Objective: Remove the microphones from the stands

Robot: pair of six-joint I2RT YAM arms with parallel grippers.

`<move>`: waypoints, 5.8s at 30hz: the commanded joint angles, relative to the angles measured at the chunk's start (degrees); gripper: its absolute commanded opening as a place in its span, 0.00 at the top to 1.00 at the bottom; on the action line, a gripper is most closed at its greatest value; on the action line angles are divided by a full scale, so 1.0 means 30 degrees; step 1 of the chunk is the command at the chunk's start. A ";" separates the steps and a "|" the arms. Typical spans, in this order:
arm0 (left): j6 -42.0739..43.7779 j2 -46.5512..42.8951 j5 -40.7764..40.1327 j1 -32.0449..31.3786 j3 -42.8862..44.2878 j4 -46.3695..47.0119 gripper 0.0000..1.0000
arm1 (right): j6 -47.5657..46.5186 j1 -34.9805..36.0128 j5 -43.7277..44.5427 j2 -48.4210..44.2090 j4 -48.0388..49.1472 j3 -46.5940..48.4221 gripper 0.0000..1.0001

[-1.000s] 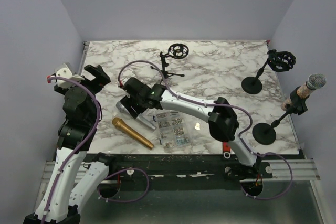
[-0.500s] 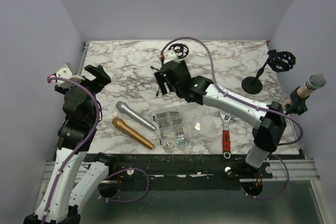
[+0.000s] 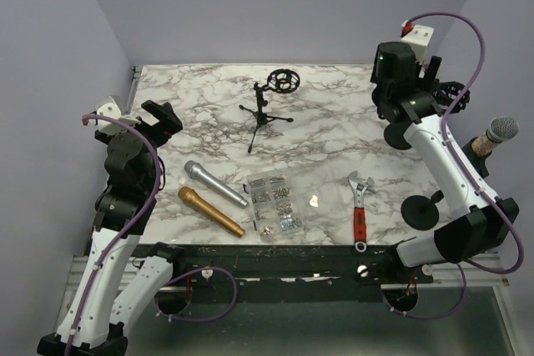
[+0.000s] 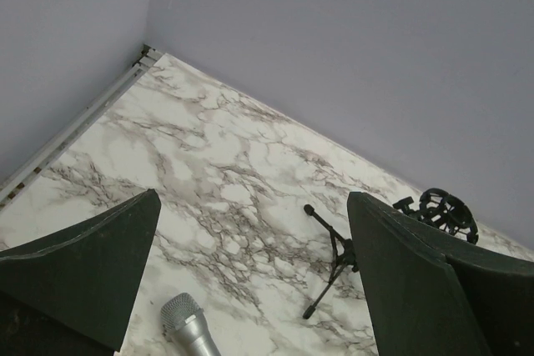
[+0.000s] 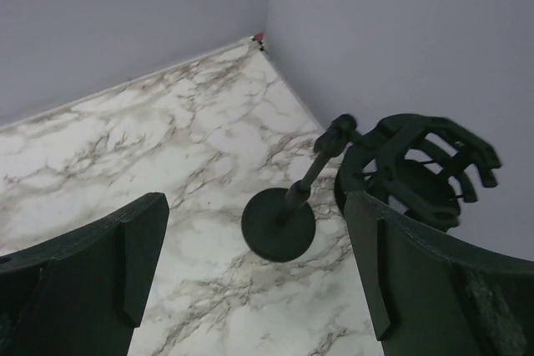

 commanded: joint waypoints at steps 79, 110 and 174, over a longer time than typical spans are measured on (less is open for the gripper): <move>-0.0589 0.0695 0.1811 -0.1349 0.0037 -0.0164 0.02 | -0.0294 -0.6526 -0.4913 0.1201 -0.5038 0.3004 0.30; -0.0823 0.2596 0.4500 -0.0955 0.0894 -0.0842 0.04 | -0.0270 -0.6577 -1.7431 0.2595 -0.4878 0.5090 0.99; 0.0614 0.3032 1.0419 -0.0968 0.0210 0.1126 0.05 | -2.3485 -0.0340 -1.0740 1.1186 2.2323 -1.0685 0.26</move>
